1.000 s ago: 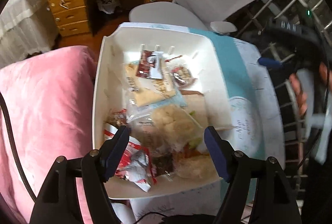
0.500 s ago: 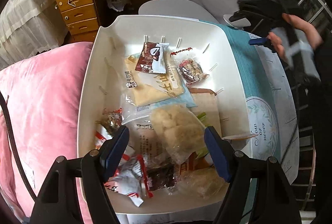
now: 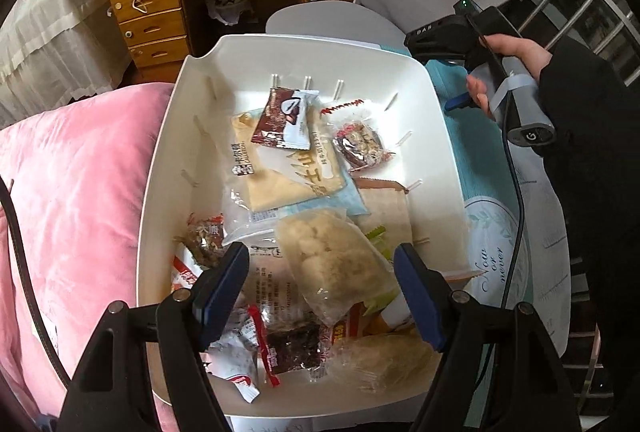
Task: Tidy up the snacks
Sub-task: 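Move the right gripper to the red-and-white Cookies bag and grasp it, then carry the Cookies bag over the white tray and open the right gripper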
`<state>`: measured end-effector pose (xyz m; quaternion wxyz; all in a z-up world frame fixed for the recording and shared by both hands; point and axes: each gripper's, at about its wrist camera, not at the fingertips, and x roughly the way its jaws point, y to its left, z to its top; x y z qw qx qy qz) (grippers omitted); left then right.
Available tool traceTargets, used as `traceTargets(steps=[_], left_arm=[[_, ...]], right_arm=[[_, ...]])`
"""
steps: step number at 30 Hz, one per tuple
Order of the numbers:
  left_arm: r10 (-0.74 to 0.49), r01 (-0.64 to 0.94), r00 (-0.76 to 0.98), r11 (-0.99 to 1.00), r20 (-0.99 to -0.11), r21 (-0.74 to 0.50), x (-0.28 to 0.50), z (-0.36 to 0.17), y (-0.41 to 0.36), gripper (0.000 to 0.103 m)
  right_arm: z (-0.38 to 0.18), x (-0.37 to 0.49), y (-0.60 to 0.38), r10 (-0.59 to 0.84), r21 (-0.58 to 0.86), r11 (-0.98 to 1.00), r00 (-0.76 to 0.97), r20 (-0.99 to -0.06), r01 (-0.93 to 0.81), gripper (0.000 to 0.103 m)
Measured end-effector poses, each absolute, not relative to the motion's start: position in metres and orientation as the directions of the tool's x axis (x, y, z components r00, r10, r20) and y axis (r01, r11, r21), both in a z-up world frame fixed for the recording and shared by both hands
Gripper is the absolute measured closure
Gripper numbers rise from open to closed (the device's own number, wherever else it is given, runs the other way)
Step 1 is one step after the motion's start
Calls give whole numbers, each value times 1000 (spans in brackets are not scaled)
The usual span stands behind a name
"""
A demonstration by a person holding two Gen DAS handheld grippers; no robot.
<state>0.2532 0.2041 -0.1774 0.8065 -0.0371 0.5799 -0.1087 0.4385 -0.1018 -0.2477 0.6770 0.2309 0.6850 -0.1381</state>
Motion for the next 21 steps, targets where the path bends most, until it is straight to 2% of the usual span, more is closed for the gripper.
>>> traceTargets(steps=[7,10,12,17,21], left_arm=[[-216,108,299,975,-929,-192,257,-180,212,29],[-219,107,298,975,-929,-195,258,-180,214,29],[-219,105,301,975,-928,-196,258,-180,215,29],[-226,100,306,974,-925,-205,258,-176,217,29],[-227,98,313,974,-922,-207,255,-171,218,29]], right_arm=[[-261,444,-96,88,61,863,-29,-996,502,28],[-258,445,-95,56,35,867,-28,-998,497,38],[-256,447,-94,34,16,873,-29,-999,488,51],[-253,445,-97,42,26,873,-23,-999,487,58],[-249,437,-104,50,27,863,-32,-998,504,58]])
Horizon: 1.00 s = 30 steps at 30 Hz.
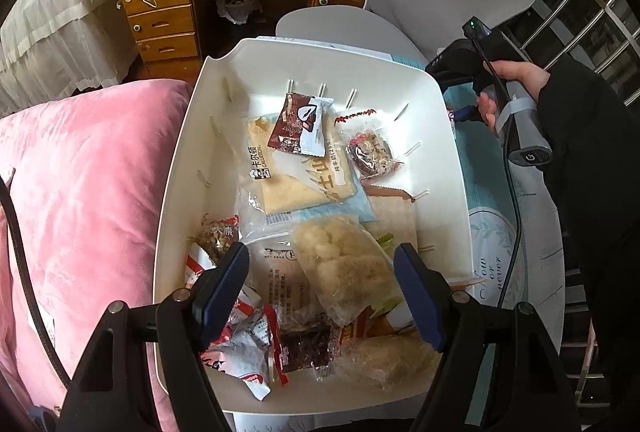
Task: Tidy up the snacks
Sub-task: 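Carry the Cookies bag over the white tray and open the right gripper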
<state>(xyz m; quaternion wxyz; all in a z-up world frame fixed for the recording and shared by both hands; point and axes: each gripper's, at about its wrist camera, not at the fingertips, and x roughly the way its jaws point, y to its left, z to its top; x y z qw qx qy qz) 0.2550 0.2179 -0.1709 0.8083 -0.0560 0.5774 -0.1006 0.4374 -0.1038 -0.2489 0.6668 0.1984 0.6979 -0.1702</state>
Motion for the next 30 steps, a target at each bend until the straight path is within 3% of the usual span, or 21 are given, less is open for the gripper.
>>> traceTargets(steps=[16,25,30], left_arm=[[-320,177,364,946,-875,-272,219,-127,222,29],[-401,304,370,905,-838,-299,192,-91,221,26],[-442,362,366,878,-819,-312,180,-77,226,26]], right_arm=[[-222,397,-117,87,67,776,-1,-996,627,58],[-182,308,-105,105,111,728,50,-993,676,58],[-160,268,-91,170,224,703,147,-974,675,58]])
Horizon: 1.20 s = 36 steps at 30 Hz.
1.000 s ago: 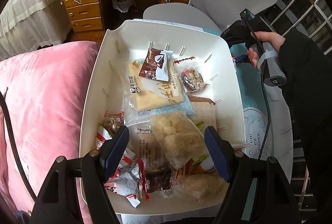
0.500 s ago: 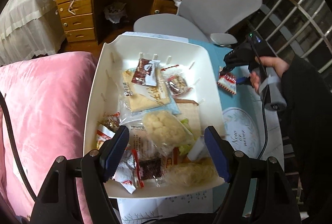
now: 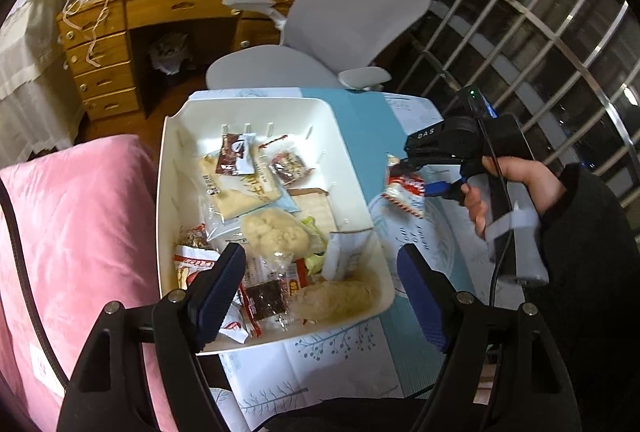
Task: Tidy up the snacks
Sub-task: 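Carry the Cookies bag over the white tray and open the right gripper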
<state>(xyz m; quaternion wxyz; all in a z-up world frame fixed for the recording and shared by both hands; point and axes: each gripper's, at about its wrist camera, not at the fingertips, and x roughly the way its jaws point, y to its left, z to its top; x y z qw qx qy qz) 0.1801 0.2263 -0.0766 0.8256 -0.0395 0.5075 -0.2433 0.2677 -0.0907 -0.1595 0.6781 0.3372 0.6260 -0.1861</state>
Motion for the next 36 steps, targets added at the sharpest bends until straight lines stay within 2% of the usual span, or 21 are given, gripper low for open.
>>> traceTargets(steps=[10,17,19,20,21,28,32,36], left_arm=[[-522,452,307,816,-796,-360,156,-67,229,26],[-526,450,317,816,-789,-363,146,-60,229,26],[-518,435,332,826,-789,-359,144,-57,228,26],[-512,428,338,831,-790,-356,142,-57,227,26],[-504,420,343,837,-793,-351,141,-56,224,26],[-427,290,386,898,-818,-332,117,-63,188,26],[-367,216,404,928,-838,-302,90,-71,149,26],[-365,167,395,931,-843,-325,59,-78,104,26]], right_arm=[[-137,248,-36,291,415,720,300,-908,557,58],[-130,240,-4,391,523,729,359,-847,440,56],[-131,242,0,424,560,714,378,-823,420,48],[-131,242,1,435,571,708,380,-816,415,33],[-132,241,2,439,573,708,380,-815,412,26],[-139,213,-20,491,598,721,350,-798,350,25],[-140,180,-54,466,561,766,330,-821,314,24],[-140,136,-96,437,521,804,310,-844,287,24]])
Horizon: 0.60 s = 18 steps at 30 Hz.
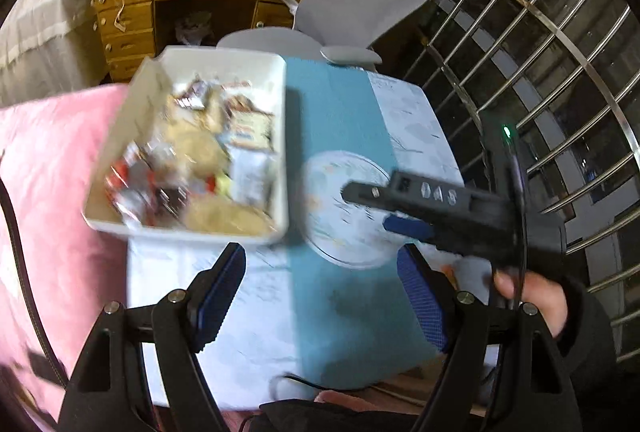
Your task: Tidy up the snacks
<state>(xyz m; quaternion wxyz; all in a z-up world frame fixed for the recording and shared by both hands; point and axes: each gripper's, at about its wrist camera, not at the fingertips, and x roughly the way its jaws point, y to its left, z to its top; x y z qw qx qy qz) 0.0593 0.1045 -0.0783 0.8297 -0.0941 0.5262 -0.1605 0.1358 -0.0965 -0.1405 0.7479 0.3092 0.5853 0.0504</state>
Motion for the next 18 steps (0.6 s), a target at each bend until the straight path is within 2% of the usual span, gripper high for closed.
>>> traceTargets(steps=[4,10,18], left_arm=[[-370,130,400,929,-839,-348,38,-78,67,26],[-320,122,403,947,-858,-296,23,-73,23,26],[-261,94,430,965,-864,-245,19,-64,6,26]], right_arm=[[-136,85,-138,393,463,847,281,-876,260,24],[-110,27,-185,293,378,887,308,-905,266,24],[-77,-10,-212,205,304,896,306,-930,324,23]])
